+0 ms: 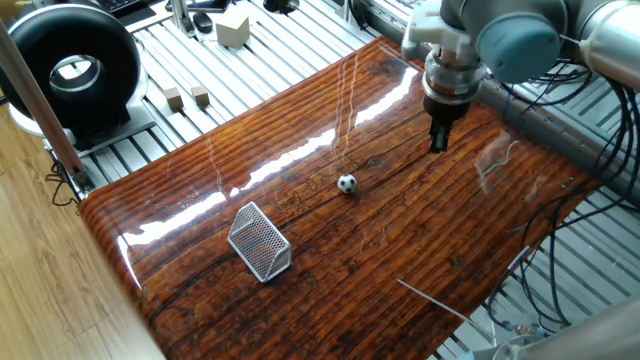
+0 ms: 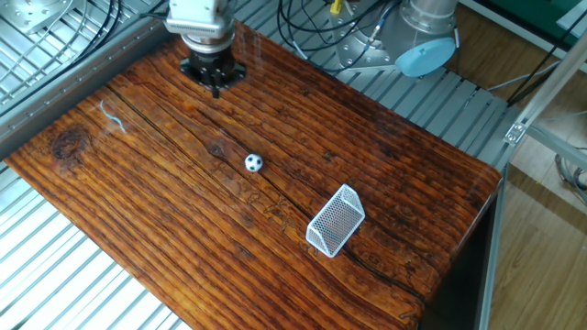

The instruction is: Push the soccer ball into the goal

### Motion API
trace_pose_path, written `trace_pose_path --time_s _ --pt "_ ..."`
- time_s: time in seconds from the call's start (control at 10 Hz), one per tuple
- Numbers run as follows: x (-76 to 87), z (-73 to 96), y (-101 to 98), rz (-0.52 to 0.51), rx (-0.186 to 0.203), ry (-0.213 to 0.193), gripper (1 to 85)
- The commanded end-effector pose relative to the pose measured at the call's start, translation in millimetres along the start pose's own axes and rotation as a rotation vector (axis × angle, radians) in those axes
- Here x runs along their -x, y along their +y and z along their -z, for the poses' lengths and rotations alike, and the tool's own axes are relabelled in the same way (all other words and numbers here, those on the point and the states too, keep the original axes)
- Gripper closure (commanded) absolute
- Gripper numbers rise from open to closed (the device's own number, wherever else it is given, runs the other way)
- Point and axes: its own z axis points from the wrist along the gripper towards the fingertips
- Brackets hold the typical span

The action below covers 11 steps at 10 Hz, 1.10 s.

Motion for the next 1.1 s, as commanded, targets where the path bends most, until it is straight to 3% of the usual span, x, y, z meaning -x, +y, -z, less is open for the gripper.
trace_pose_path --time_s 0.0,0.1,0.3,0.4,0.5,0.7,0.8,0.9,1.0 --pt "9.5 -4.7 -14.4 0.056 -0.061 -0.015 84.7" --pt "42.8 -9.8 -8.1 0.032 -0.065 -0.040 84.7" --pt "105.8 5.8 18.2 -0.036 -0.052 -0.028 84.7" --pt "134.0 9.9 39.8 -0.074 -0.030 -0.042 84.7" --pt "150.9 10.2 47.7 -0.106 -0.039 -0.047 84.7" --pt "182.7 12.0 42.9 -0.103 -0.085 -0.066 84.7" --pt "190.4 7.3 40.6 -0.003 -0.083 -0.062 84.7" --pt "195.1 -2.8 48.8 0.101 -0.027 -0.076 84.7" --pt "178.9 -7.7 65.5 0.190 0.046 -0.027 84.7"
